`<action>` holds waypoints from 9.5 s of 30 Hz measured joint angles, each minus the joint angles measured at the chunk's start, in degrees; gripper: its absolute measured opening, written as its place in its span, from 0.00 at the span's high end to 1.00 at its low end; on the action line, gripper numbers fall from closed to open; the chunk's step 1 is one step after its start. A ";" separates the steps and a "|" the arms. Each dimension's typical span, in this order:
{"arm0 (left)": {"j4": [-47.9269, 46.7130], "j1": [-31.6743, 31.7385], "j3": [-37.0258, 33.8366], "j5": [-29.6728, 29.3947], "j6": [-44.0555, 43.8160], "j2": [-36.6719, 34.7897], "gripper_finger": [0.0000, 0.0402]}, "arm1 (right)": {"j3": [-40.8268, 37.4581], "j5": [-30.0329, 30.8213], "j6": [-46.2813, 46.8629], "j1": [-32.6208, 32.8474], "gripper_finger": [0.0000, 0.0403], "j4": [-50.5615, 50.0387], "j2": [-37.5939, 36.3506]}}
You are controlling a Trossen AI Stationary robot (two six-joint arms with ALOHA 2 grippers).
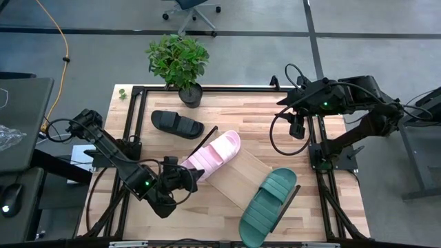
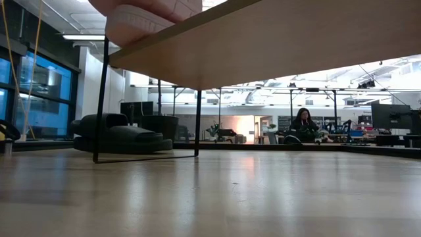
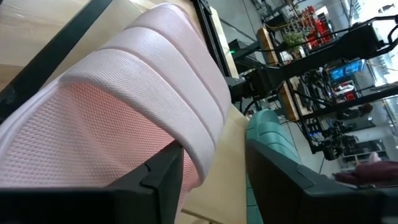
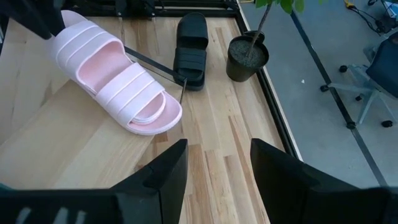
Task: Pick and place slides into the shelf
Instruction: Put the pink pair of slides on the shelf, then put the black pair of slides on the shelf
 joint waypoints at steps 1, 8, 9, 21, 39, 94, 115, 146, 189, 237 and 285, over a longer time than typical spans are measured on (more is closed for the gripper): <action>-0.02 0.01 0.00 -0.02 0.01 -0.13 0.61 | 0.00 0.00 -0.02 0.00 0.58 0.00 0.00; -0.22 -0.13 0.00 1.01 1.51 -1.58 0.66 | -0.01 0.00 -0.24 0.00 0.58 0.00 -0.01; -0.25 -0.12 0.00 1.09 1.52 -1.70 0.67 | 0.00 0.00 -0.24 0.00 0.58 0.00 -0.02; -0.70 -1.60 0.02 2.37 1.73 -3.36 0.67 | -0.01 0.00 -0.87 0.00 0.58 0.00 -0.02; -2.83 -3.50 0.02 -2.46 10.06 -9.45 0.67 | 0.00 -0.02 0.21 0.00 0.58 0.02 -0.02; -54.22 4.14 -14.84 23.55 22.26 -50.98 0.67 | -0.02 11.04 20.10 0.00 0.58 4.04 7.02; -35.98 4.15 -15.34 11.32 33.69 -56.23 0.67 | -0.06 4.87 12.76 -8.23 0.58 6.99 9.51; 8.96 7.37 -15.34 13.52 77.72 -50.65 0.67 | -0.04 -7.96 3.30 -17.37 0.58 8.47 9.49; -13.41 78.69 -15.30 81.01 105.83 -51.33 0.67 | -0.04 -1.35 20.19 -19.50 0.58 10.58 9.47; -26.23 88.15 -18.15 77.07 110.37 -52.45 0.67 | -0.04 -1.08 20.25 -19.43 0.58 10.56 9.46; -4.69 88.19 -45.18 70.60 83.75 -57.34 0.67 | -0.04 -3.76 13.67 -19.41 0.58 10.56 9.49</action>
